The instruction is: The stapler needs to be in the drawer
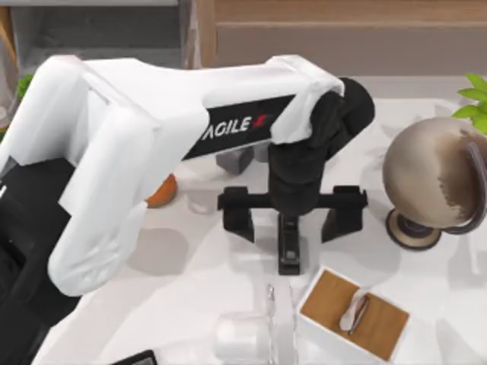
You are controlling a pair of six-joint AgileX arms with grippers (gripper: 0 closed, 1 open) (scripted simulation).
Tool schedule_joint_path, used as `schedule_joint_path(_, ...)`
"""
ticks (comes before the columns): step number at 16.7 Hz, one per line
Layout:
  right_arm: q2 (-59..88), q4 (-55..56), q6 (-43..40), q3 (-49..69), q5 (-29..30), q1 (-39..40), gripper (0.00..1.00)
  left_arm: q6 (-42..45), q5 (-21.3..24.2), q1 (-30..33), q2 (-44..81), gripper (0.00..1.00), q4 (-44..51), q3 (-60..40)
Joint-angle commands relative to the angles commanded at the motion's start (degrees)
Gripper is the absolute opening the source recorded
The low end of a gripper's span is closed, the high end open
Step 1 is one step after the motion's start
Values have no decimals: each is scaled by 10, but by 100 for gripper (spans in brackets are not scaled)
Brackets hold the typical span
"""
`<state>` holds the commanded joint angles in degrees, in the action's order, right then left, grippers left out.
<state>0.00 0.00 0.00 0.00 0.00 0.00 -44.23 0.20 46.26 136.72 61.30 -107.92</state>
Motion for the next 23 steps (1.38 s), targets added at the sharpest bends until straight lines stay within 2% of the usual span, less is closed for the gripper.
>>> schedule_joint_path(11, 0, 0, 0, 0, 0, 0, 100, 0, 0, 0, 0, 2, 0, 0)
schedule_joint_path(23, 0, 0, 0, 0, 0, 0, 100, 1, 0, -3, -5, 0, 14, -9)
